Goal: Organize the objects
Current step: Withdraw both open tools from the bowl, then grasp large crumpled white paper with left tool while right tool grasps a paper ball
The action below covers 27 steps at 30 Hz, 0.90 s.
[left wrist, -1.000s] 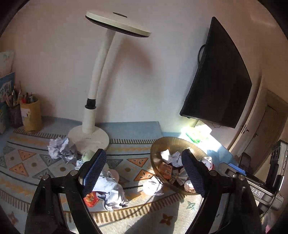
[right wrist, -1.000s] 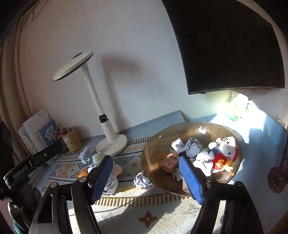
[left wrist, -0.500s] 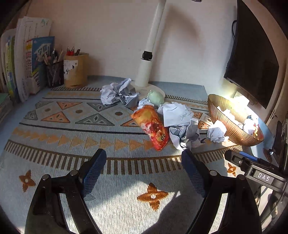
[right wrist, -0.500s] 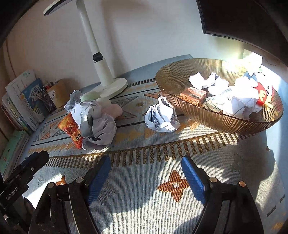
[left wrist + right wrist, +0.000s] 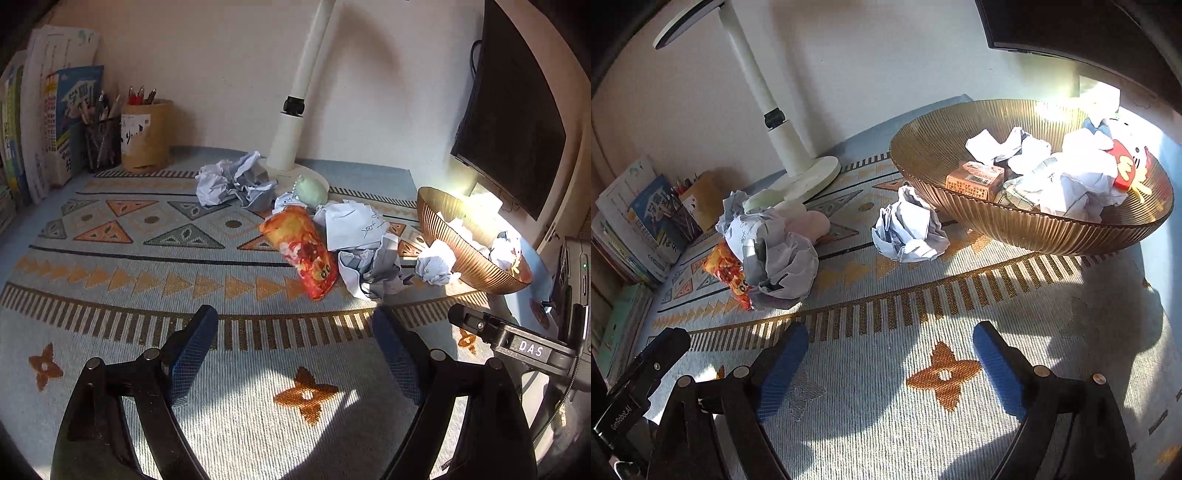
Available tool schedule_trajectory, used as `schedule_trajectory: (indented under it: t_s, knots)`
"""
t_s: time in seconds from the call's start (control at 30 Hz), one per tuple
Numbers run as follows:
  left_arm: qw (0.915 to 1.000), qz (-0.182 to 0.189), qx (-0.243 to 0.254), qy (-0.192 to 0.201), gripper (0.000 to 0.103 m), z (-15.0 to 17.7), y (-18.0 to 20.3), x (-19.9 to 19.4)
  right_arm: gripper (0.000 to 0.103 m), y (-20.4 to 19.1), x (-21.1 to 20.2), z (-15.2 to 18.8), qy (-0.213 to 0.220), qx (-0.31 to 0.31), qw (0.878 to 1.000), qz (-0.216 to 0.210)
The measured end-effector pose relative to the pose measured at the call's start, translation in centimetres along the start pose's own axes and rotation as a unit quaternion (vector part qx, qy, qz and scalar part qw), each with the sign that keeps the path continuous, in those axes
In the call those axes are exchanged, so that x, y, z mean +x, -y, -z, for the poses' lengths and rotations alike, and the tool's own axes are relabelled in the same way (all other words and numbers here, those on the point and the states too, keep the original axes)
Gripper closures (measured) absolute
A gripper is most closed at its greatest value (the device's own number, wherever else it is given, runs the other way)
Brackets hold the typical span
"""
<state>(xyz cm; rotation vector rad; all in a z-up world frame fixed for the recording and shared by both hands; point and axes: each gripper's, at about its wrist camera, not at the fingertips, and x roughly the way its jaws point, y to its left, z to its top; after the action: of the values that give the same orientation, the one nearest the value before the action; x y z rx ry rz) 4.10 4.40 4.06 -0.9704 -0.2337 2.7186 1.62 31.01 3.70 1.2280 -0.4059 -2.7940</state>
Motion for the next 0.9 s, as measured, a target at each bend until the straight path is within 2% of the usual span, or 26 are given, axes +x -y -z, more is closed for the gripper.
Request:
schedule_trajectory:
  t_s: [0.2, 0.3, 0.37, 0.43, 0.47, 0.53, 0.63, 0.73, 0.83, 0.9]
  knots:
    - [1.0, -0.003, 0.007, -0.001, 0.017, 0.1, 0.4, 0.0, 0.012, 0.2, -0.1, 0.0, 0.004, 0.005, 1.0, 0.003]
    - [1.0, 0.0, 0.002, -0.004, 0.017, 0.1, 0.2, 0.1, 0.012, 0.4, -0.6, -0.3, 0.023, 0.014, 1.0, 0.005]
    - [1.0, -0.001, 0.006, -0.005, 0.017, 0.1, 0.4, 0.1, 0.012, 1.1, -0.4, -1.3, 0.017, 0.043, 0.999, -0.014]
    - [0.9996, 0.008, 0.024, -0.014, 0.017, 0.0, 1.1, 0.3, 0.012, 2.2, 0.9, -2.5, -0.003, 0.099, 0.993, -0.066]
    - [0.999, 0.018, 0.037, -0.019, 0.018, -0.1, 1.6, 0.5, 0.012, 2.6, 1.5, -3.1, -0.007, 0.122, 0.989, -0.077]
    - [0.9975, 0.035, 0.056, -0.027, 0.018, -0.5, 2.8, 0.8, 0.012, 2.8, 2.4, -4.1, 0.0, 0.139, 0.988, -0.07]
    - [0.9944, 0.07, 0.069, -0.038, 0.017, -1.4, 4.8, 1.7, 0.012, 2.7, 3.8, -5.3, 0.006, 0.134, 0.99, -0.052]
    - [0.9933, 0.057, 0.085, -0.053, 0.019, -2.2, 6.2, 3.9, 0.012, 3.0, 4.9, -5.6, 0.001, 0.143, 0.988, -0.052]
    - [0.9922, 0.074, 0.072, -0.071, 0.02, -2.6, 6.6, 6.1, 0.013, 2.9, 5.2, -5.9, 0.001, 0.14, 0.989, -0.049]
    - [0.9921, 0.075, 0.063, -0.079, 0.027, -2.8, 6.8, 7.0, 0.022, 2.4, 5.5, -6.0, -0.001, 0.125, 0.991, -0.048]
